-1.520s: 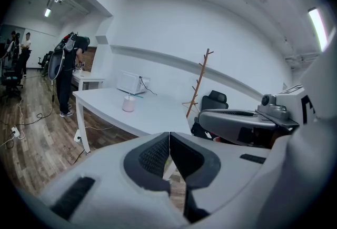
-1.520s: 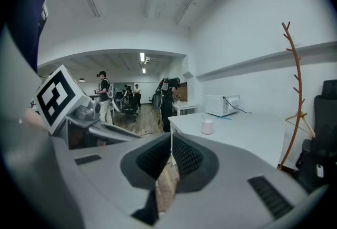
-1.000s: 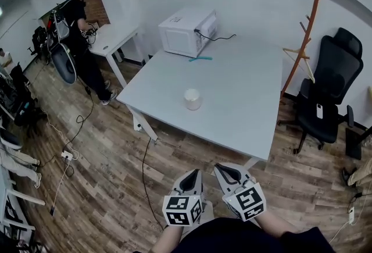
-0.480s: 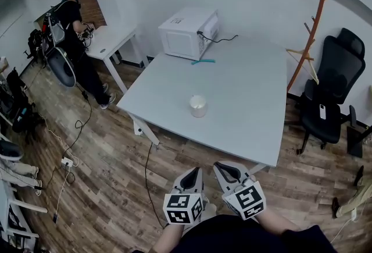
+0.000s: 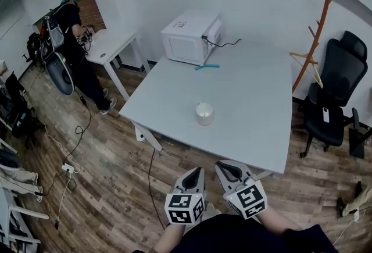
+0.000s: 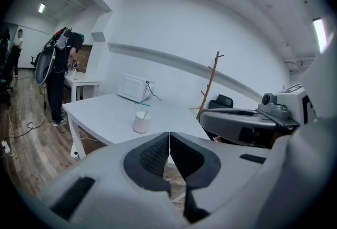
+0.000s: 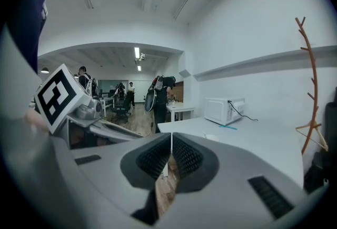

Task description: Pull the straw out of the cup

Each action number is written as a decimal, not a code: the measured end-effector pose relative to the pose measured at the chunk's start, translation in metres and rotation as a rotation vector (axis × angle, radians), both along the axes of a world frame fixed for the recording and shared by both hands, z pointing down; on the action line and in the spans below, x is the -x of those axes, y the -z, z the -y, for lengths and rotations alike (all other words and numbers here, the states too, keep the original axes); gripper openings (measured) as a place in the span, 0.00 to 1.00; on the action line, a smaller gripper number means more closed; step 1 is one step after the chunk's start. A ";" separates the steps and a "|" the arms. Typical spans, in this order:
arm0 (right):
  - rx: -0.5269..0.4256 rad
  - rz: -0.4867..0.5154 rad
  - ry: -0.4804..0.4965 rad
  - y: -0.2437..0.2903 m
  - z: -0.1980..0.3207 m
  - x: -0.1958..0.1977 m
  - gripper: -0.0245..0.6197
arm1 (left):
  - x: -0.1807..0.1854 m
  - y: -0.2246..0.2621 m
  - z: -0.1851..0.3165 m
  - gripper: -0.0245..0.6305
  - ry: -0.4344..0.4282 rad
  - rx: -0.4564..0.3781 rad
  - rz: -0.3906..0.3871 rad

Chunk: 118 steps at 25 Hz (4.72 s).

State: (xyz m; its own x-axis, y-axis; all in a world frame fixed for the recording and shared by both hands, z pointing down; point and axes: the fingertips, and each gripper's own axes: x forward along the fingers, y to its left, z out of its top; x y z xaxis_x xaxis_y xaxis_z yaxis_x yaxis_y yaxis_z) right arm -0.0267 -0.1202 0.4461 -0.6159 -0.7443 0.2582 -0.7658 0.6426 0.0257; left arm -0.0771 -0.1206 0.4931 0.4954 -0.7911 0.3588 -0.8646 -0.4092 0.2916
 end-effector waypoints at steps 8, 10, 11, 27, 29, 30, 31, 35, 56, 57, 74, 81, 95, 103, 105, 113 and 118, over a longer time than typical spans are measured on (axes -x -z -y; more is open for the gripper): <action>-0.004 -0.005 0.002 -0.002 0.026 0.023 0.09 | 0.021 -0.005 0.024 0.06 -0.004 0.005 -0.001; -0.002 -0.008 -0.001 -0.003 0.032 0.026 0.09 | 0.025 -0.006 0.029 0.06 -0.003 0.010 -0.001; -0.001 -0.010 -0.002 -0.004 0.035 0.027 0.09 | 0.027 -0.007 0.031 0.06 -0.001 0.012 -0.001; 0.036 -0.022 -0.011 -0.021 0.084 0.029 0.09 | 0.042 -0.024 0.069 0.07 0.037 0.044 -0.007; 0.041 -0.025 -0.005 -0.023 0.094 0.030 0.09 | 0.043 -0.026 0.079 0.07 0.045 0.047 -0.008; 0.045 -0.027 -0.001 -0.024 0.099 0.031 0.09 | 0.044 -0.026 0.083 0.06 0.048 0.049 -0.009; 0.048 -0.030 0.002 -0.026 0.104 0.031 0.09 | 0.044 -0.027 0.088 0.06 0.049 0.051 -0.009; 0.062 -0.037 0.002 -0.031 0.124 0.032 0.09 | 0.046 -0.029 0.105 0.06 0.052 0.057 -0.007; 0.176 -0.100 -0.011 -0.086 0.197 0.020 0.27 | 0.035 -0.051 0.170 0.07 0.042 0.109 0.005; 0.181 -0.103 -0.009 -0.089 0.200 0.020 0.27 | 0.035 -0.053 0.172 0.07 0.043 0.112 0.006; 0.249 -0.171 0.009 -0.133 0.244 0.026 0.26 | 0.035 -0.070 0.210 0.07 0.052 0.154 0.008; 0.266 -0.199 0.000 -0.143 0.250 0.023 0.25 | 0.035 -0.075 0.216 0.06 0.050 0.163 0.007; 0.226 -0.216 -0.069 -0.135 0.252 0.009 0.11 | 0.030 -0.068 0.209 0.06 0.042 0.145 0.008; 0.174 -0.200 -0.090 -0.117 0.242 0.005 0.10 | 0.028 -0.058 0.195 0.07 0.043 0.120 0.010; 0.162 -0.195 -0.095 -0.112 0.238 0.004 0.10 | 0.028 -0.056 0.190 0.07 0.042 0.115 0.010; 0.107 -0.168 -0.121 -0.086 0.217 -0.002 0.10 | 0.025 -0.045 0.170 0.06 0.036 0.093 0.011; 0.078 -0.153 -0.137 -0.072 0.203 -0.006 0.10 | 0.024 -0.037 0.158 0.06 0.032 0.074 0.010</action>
